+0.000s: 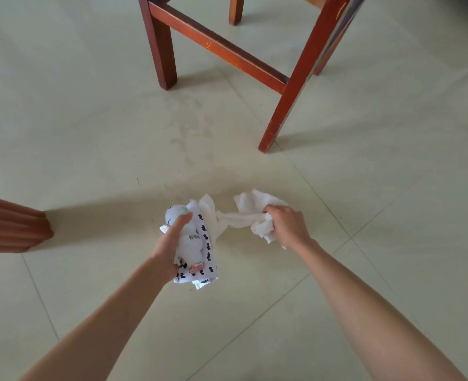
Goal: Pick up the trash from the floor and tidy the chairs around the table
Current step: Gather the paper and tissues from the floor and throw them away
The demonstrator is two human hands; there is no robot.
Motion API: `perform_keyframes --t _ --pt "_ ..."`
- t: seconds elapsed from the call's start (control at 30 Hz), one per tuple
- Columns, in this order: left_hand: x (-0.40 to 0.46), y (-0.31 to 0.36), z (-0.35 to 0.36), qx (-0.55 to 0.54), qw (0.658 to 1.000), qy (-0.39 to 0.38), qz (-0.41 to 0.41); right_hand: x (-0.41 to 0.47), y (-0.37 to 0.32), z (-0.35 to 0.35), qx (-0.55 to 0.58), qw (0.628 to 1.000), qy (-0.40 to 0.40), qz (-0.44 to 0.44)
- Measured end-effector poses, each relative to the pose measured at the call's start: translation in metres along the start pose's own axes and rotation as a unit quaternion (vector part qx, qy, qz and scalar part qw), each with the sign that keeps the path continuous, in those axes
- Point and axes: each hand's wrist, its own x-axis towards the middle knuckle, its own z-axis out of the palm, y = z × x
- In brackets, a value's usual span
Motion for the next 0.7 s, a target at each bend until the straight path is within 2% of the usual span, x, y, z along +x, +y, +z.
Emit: perform_keyframes --t 0.07,0.13,0.23,0.37,0.43,0.53,0.7 --pt "-0.01 0.001 0.003 0.008 1.0 -0.001 -0.009 -0.012 -0.007 -0.006 0.0 0.997 0.073 -0.025" --pt "-0.031 0.006 0.009 0.017 1.0 0.0 -0.02 -0.029 -0.022 -0.019 0.104 0.989 0.105 -0.032" --pt "-0.079 0.019 0.025 0.03 0.999 0.007 -0.035 -0.062 -0.053 -0.066 0.295 0.954 0.053 0.03" --pt "-0.169 0.045 0.059 0.056 0.998 0.006 -0.033 -0.122 -0.092 -0.153 0.422 0.904 0.015 0.062" --pt "-0.225 0.063 0.08 0.078 0.997 0.007 -0.023 -0.159 -0.106 -0.207 0.434 0.898 0.033 0.066" --pt "-0.324 0.091 0.111 0.131 0.991 0.007 0.022 -0.223 -0.119 -0.295 0.422 0.896 0.063 0.126" --pt "-0.506 0.126 0.156 0.239 0.962 0.023 0.127 -0.343 -0.139 -0.445 0.52 0.811 0.026 0.265"
